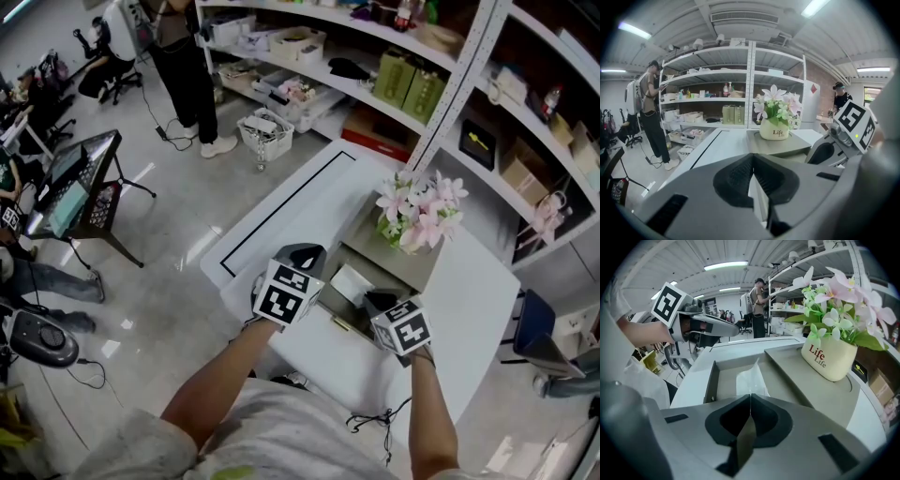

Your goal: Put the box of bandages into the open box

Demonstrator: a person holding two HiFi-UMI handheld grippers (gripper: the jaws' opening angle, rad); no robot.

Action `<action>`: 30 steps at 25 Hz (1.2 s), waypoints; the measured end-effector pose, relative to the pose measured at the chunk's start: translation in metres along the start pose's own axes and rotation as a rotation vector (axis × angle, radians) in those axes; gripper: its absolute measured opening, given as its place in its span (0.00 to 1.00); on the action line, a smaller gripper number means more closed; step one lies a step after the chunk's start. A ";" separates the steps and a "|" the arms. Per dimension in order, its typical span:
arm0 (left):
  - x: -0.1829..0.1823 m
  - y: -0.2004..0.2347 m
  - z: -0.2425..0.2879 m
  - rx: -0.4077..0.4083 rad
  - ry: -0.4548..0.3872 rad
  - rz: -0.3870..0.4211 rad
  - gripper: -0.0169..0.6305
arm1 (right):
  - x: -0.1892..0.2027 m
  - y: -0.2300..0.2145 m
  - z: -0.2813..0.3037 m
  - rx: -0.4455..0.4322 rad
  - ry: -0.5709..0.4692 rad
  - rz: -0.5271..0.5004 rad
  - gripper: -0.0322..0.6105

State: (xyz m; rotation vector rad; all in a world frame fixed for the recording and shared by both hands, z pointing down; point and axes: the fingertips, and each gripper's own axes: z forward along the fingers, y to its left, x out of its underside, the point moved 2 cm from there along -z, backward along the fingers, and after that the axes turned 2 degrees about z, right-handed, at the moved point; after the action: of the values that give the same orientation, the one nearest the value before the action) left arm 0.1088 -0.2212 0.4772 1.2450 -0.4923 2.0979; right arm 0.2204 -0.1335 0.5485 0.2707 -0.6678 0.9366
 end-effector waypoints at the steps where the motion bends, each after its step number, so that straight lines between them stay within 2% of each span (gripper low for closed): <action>1: 0.000 0.000 0.000 0.000 0.000 0.001 0.03 | 0.001 0.000 0.000 0.003 0.005 0.001 0.06; 16: 0.002 0.000 -0.005 -0.004 0.010 0.016 0.03 | 0.003 -0.005 0.004 0.027 0.022 0.014 0.12; 22: 0.002 0.000 -0.007 0.004 0.012 0.027 0.03 | 0.000 -0.010 -0.003 0.055 -0.004 0.043 0.13; 30: -0.005 0.000 -0.013 0.028 0.001 0.057 0.03 | -0.009 -0.012 -0.022 0.096 -0.085 0.138 0.12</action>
State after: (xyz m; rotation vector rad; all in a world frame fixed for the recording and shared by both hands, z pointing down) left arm 0.1019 -0.2152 0.4661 1.2591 -0.5055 2.1599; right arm 0.2355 -0.1362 0.5267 0.3548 -0.7271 1.0957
